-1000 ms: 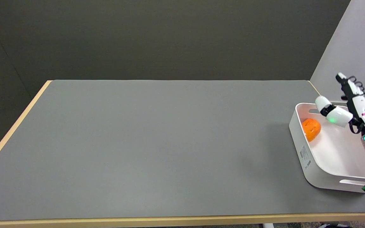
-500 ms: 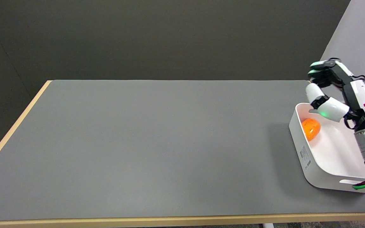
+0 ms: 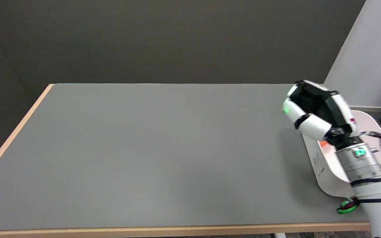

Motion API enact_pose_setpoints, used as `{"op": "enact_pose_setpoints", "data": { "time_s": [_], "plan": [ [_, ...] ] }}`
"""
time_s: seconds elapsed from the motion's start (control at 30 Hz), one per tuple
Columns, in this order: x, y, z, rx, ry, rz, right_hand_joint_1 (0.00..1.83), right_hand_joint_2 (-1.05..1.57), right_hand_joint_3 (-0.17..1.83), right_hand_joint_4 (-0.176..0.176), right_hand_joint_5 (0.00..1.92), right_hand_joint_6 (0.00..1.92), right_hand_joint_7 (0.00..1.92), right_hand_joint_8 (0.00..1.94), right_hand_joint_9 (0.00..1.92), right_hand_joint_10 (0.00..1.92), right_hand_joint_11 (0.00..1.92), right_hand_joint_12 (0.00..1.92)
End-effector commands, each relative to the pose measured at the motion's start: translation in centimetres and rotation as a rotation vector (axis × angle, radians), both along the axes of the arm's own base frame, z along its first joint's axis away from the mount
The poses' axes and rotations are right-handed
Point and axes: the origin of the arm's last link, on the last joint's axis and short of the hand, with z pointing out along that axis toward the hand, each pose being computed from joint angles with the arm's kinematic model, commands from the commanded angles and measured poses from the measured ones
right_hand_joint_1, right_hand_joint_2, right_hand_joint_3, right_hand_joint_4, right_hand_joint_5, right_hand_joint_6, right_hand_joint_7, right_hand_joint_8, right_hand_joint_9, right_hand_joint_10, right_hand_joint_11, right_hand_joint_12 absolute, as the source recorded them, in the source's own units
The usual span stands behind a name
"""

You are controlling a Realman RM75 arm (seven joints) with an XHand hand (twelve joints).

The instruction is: Place mango into white box.

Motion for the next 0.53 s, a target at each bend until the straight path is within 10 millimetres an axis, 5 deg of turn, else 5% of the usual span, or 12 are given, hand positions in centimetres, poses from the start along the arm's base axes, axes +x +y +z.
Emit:
{"op": "enact_pose_setpoints", "data": {
  "time_s": [0.03, 0.53],
  "plan": [
    [-2.3, -2.0, -7.6, 0.253, -0.186, -0.095, 1.18, 1.00, 0.50, -0.086, 0.64, 1.51, 0.91, 1.34, 0.84, 1.44, 0.79, 1.89],
    [-3.3, -3.3, -8.1, 0.278, -0.175, -0.124, 1.18, 1.00, 0.49, -0.085, 0.64, 1.52, 0.91, 1.31, 0.82, 1.43, 0.78, 1.92]
  ]
}}
